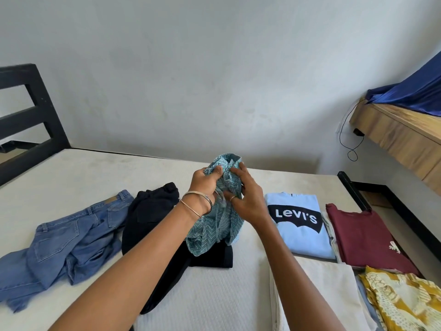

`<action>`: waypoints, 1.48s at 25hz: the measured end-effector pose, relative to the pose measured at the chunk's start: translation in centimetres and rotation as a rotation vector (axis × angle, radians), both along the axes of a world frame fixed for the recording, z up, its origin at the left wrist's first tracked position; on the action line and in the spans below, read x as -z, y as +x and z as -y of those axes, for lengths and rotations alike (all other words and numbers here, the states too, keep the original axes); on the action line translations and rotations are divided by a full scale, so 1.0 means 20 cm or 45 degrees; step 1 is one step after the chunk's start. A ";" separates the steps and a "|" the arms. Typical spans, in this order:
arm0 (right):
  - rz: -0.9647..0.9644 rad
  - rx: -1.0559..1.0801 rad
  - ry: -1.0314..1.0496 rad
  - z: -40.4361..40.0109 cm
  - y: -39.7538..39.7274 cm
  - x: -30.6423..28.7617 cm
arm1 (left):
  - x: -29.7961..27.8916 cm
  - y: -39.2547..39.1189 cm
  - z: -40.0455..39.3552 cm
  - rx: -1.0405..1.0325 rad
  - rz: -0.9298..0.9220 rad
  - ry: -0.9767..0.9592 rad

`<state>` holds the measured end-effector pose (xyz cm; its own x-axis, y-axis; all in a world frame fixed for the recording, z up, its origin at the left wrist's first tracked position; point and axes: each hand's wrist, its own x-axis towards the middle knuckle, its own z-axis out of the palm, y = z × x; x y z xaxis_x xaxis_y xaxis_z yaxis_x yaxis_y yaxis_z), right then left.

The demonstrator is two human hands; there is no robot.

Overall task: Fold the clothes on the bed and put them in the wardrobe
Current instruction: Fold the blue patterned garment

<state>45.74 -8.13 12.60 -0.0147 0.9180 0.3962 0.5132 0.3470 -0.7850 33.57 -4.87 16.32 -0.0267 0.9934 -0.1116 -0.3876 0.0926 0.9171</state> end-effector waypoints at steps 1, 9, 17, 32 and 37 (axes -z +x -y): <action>-0.059 0.024 0.021 0.00 0.02 -0.03 | -0.03 -0.01 0.00 0.014 -0.018 0.019; -0.726 0.439 0.050 -0.03 0.59 -0.62 | -0.51 -0.50 -0.26 -0.130 -0.707 0.740; -0.481 0.876 0.039 -0.37 0.54 -0.95 | -0.85 -0.47 -0.42 -0.388 -1.431 0.428; -0.504 0.331 0.282 -0.18 0.39 -1.16 | -0.77 -0.45 -0.40 0.283 -2.003 0.682; -0.256 0.308 0.252 -0.20 0.27 -1.17 | -0.46 -0.04 -0.17 0.706 -1.240 0.862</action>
